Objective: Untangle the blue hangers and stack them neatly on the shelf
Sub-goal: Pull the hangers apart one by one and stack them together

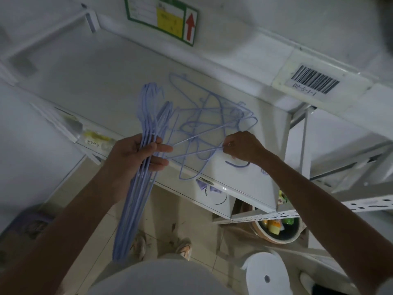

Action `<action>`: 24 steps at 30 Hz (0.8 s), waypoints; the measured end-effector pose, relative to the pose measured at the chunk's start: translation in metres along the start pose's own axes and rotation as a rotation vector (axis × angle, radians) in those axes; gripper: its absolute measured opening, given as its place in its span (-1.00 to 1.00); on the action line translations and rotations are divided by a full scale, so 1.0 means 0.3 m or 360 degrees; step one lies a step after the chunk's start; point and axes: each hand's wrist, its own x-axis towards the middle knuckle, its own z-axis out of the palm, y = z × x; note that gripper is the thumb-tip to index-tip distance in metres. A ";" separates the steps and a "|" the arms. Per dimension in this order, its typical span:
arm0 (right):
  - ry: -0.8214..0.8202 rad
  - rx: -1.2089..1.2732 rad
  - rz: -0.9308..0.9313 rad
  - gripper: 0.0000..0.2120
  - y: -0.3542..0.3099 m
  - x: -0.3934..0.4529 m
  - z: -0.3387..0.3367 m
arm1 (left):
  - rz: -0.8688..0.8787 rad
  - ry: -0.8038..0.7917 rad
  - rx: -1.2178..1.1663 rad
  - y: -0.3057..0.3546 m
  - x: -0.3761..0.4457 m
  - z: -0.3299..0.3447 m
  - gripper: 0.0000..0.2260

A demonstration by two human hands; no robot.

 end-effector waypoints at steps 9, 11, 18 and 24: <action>-0.0024 0.0804 0.0427 -0.88 -0.132 -0.098 -0.083 | 0.0096 -0.0117 0.0033 0.077 0.008 -0.076 -0.81; -0.0131 0.0966 0.0448 -0.87 -0.162 -0.114 -0.104 | 0.0136 -0.0111 0.0041 0.101 0.009 -0.102 -0.81; -0.0497 0.1311 0.0589 -0.59 -0.234 -0.149 -0.138 | 0.0173 -0.0075 -0.0009 0.147 0.006 -0.186 -0.82; -0.0492 0.1554 0.0629 -0.70 -0.279 -0.159 -0.098 | 0.0153 -0.0062 -0.0055 0.153 0.013 -0.221 -0.84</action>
